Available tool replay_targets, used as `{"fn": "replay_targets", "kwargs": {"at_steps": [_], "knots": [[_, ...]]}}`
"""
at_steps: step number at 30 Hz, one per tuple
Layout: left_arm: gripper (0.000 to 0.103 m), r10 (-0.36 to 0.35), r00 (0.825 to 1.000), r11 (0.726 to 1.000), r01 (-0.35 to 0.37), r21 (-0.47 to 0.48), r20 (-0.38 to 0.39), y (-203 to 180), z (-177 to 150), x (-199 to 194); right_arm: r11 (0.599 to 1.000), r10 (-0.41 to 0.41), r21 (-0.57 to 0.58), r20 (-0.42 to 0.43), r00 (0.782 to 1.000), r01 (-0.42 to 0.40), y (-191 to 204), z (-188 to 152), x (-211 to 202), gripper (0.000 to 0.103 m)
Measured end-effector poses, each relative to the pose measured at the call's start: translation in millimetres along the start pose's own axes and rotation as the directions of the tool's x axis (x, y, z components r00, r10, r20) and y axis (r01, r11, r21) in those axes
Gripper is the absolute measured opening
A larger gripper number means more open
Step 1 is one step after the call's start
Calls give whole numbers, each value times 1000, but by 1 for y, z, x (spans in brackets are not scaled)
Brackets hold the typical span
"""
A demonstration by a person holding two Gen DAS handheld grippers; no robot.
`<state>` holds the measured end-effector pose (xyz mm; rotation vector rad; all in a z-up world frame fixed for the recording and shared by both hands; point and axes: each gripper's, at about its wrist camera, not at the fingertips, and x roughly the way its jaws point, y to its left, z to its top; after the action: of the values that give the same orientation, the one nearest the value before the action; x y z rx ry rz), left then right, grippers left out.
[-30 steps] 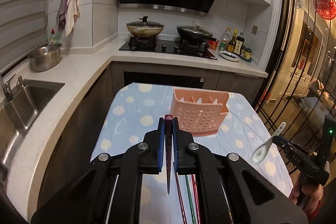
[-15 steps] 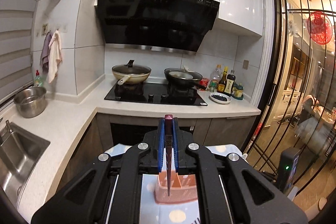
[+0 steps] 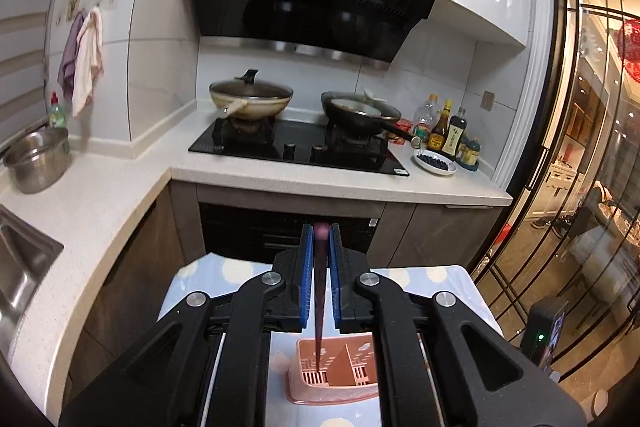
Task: Organize utensils
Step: 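Carry the chopstick and spoon over the pink holder while both tools open to drop them in, then grasp another dark red chopstick with the left tool while the right tool grasps a green chopstick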
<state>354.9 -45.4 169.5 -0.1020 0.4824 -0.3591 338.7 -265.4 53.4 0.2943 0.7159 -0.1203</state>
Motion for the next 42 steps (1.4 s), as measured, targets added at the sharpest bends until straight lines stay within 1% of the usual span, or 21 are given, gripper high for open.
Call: {"fn": "replay_targets", "kwargs": {"at_steps": [2, 3, 5, 6, 8, 11, 13, 15, 17, 20, 22, 25, 28, 32, 35, 39, 42], "knots": [[31, 6, 1000, 1000, -6, -9, -4, 4, -6, 1, 1000, -17, -5, 16, 1000, 17, -1, -3, -5, 14], [37, 18, 1000, 1000, -18, -12, 0, 6, -8, -1, 1000, -20, -5, 25, 999, 20, -1, -4, -9, 16], [56, 39, 999, 999, -39, -15, 9, 8, -12, -9, 1000, -16, -1, 41, 999, 16, -3, -6, -19, 22], [60, 48, 999, 999, -47, -16, 14, 10, -13, -12, 1000, -15, 2, 47, 999, 15, -5, -8, -24, 23], [70, 70, 997, 998, -69, -9, 26, 11, -19, -24, 1000, -11, 6, 67, 998, 11, -6, -11, -39, 28], [79, 82, 996, 997, -82, 0, 32, 13, -30, -42, 1000, -14, 3, 93, 996, 14, -8, -22, -66, 34], [80, 87, 996, 996, -87, 4, 23, 15, -42, -55, 1000, -22, -3, 104, 994, 23, -9, -33, -83, 37], [81, 92, 996, 996, -92, 8, 2, 16, -57, -66, 1000, -30, -8, 103, 994, 31, -12, -49, -99, 38], [82, 105, 994, 994, -104, 18, -25, 16, -79, -76, 999, -42, -13, 91, 995, 43, -15, -68, -112, 38], [82, 125, 988, 992, -121, 45, -91, 15, -118, -85, 998, -56, -17, 58, 997, 57, -22, -102, -128, 38], [82, 130, 981, 991, -125, 45, -143, 17, -146, -90, 998, -65, -16, 31, 997, 65, -27, -125, -136, 38], [82, 131, 965, 991, -125, 43, -226, 20, -189, -96, 997, -76, -10, -21, 997, 75, -32, -162, -144, 38], [82, 133, 943, 991, -125, 46, -304, 21, -228, -101, 996, -83, -19, -69, 994, 82, -34, -196, -150, 38], [82, 134, 913, 991, -126, 46, -385, 21, -272, -106, 996, -84, -41, -114, 990, 79, -30, -234, -158, 38], [81, 132, 897, 991, -124, 47, -421, 19, -300, -111, 995, -94, -56, -126, 988, 87, -27, -258, -164, 38], [81, 130, 879, 992, -116, 60, -458, 16, -330, -120, 996, -80, -46, -166, 983, 73, -27, -287, -168, 38], [77, 139, 868, 990, -118, 74, -477, 13, -345, -123, 997, -78, -39, -185, 980, 72, -29, -300, -170, 38]]}}
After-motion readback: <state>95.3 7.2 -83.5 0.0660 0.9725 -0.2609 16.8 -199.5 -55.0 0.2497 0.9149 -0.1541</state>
